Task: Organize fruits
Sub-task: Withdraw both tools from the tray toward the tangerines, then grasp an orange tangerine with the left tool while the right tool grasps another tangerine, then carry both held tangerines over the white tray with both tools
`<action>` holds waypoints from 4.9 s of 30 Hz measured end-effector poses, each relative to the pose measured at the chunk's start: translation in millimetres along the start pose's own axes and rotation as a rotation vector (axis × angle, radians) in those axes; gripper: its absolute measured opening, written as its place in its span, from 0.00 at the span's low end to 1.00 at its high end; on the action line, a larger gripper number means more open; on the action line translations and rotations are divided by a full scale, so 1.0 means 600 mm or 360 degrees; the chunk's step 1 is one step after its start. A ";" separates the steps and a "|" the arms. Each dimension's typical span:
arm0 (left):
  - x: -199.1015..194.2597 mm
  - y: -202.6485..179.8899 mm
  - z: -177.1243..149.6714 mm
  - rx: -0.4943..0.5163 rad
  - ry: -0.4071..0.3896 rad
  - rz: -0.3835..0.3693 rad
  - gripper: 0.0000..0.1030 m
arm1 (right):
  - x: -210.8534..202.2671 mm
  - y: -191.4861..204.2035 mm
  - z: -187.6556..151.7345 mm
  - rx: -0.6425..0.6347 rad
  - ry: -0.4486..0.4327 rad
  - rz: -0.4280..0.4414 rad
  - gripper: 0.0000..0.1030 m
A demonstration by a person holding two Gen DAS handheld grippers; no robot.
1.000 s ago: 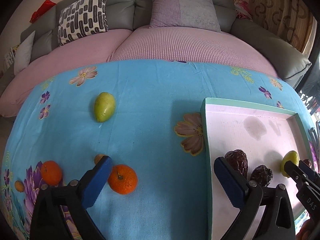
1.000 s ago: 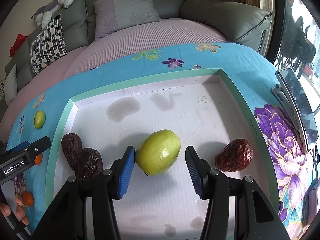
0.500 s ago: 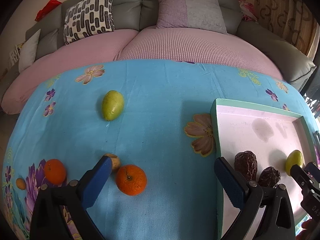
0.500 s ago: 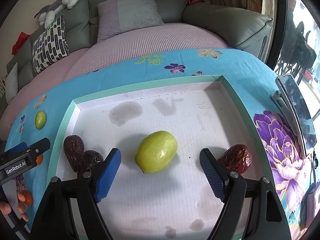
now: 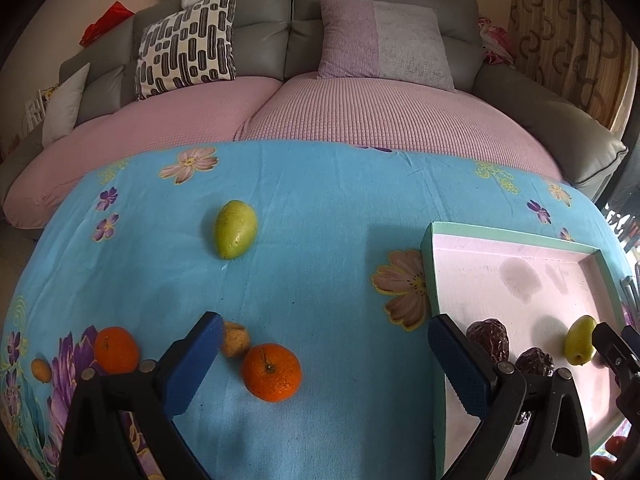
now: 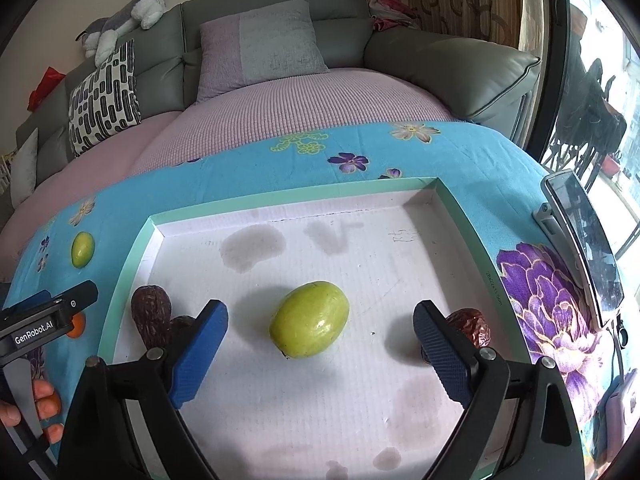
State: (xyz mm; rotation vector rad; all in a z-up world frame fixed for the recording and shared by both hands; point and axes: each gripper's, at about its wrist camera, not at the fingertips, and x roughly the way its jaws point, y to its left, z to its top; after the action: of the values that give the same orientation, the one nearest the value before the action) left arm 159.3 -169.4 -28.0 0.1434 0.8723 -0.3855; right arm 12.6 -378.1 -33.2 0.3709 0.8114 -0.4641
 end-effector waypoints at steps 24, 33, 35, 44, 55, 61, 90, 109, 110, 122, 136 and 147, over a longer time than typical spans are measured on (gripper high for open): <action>-0.118 0.159 -0.009 -0.0119 -0.0215 0.0081 1.00 | -0.018 0.093 0.006 -0.0172 -0.0075 0.0194 0.92; -0.144 0.268 -0.022 -0.0365 -0.0222 0.0174 1.00 | -0.039 0.186 0.008 -0.0291 -0.0128 0.0384 0.92; -0.147 0.284 -0.027 -0.0411 -0.0214 0.0199 1.00 | -0.041 0.207 0.006 -0.0324 -0.0134 0.0414 0.92; -0.133 0.322 -0.039 -0.0578 -0.0157 0.0148 1.00 | -0.034 0.311 -0.010 -0.0476 -0.0114 0.0535 0.92; -0.060 0.322 -0.059 -0.0627 0.0030 0.0090 0.97 | 0.004 0.388 -0.047 -0.0645 0.0015 0.0599 0.91; -0.011 0.313 -0.074 -0.0645 0.0167 0.0007 0.88 | 0.053 0.401 -0.070 -0.0677 0.0169 0.0584 0.83; -0.085 0.278 -0.037 -0.0587 -0.0075 -0.0160 0.39 | 0.022 0.371 -0.048 -0.0588 0.0121 0.0574 0.36; -0.145 0.174 -0.003 -0.0332 -0.0198 -0.0303 0.39 | -0.045 0.217 -0.010 -0.0370 0.0051 0.0270 0.36; -0.145 0.159 -0.002 -0.0297 -0.0188 -0.0320 0.39 | -0.046 0.205 -0.009 -0.0352 0.0052 0.0239 0.36; -0.139 -0.049 -0.027 0.0187 -0.0035 -0.0585 0.39 | -0.078 0.023 0.000 -0.0010 0.0024 -0.0089 0.36; -0.114 -0.165 -0.081 0.0469 0.0169 -0.0679 0.39 | -0.088 -0.058 -0.009 0.0138 0.0030 -0.0170 0.36; -0.071 -0.139 -0.095 0.0425 0.0268 -0.0578 0.39 | -0.051 -0.053 -0.022 0.0112 0.0140 -0.0128 0.36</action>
State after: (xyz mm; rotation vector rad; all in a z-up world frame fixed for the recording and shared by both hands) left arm 61.5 -219.2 -28.6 0.2683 1.0124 -0.8398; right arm -30.4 -390.7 -23.0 0.4274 0.8993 -0.5554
